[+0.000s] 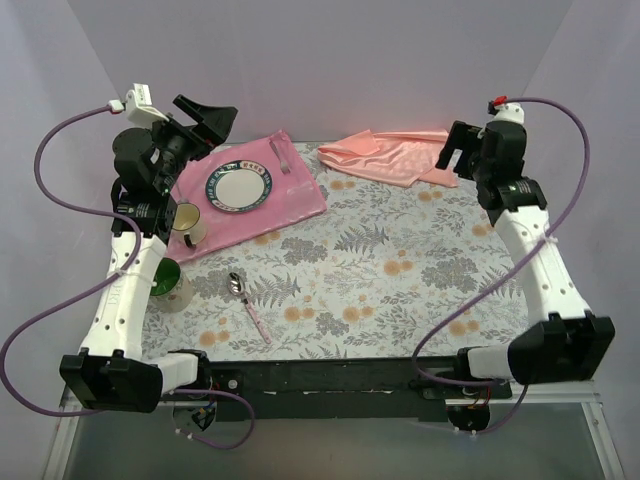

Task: Fold the napkin, place the utensils inside, and roll it up
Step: Grab the napkin with the right arm, then move the napkin to the centre of the board, then flatten the napkin out

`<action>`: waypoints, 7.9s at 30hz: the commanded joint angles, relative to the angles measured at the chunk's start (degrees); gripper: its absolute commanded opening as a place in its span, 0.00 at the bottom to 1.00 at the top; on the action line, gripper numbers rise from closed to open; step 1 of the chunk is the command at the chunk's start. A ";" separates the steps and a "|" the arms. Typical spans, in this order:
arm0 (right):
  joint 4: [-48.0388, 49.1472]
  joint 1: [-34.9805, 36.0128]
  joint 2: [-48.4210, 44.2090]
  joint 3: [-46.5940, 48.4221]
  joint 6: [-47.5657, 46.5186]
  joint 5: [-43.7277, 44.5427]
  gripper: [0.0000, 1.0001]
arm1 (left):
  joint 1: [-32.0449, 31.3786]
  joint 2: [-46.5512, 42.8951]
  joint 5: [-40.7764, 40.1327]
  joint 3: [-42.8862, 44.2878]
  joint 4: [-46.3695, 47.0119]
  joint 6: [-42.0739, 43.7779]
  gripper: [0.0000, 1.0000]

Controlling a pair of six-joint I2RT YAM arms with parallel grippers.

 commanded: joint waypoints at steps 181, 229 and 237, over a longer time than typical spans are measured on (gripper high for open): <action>-35.12 12.88 -30.43 -6.50 -6.76 -20.84 0.01 | -49.30 10.94 -24.83 24.61 -30.58 29.36 0.00; 11.52 12.61 28.01 -11.26 -3.71 -10.14 0.36 | -35.41 6.16 -27.54 -21.69 -15.22 4.05 0.78; 1.68 11.82 24.88 -5.97 -2.74 11.98 0.01 | -35.41 4.58 -20.77 -22.04 -12.84 5.45 0.76</action>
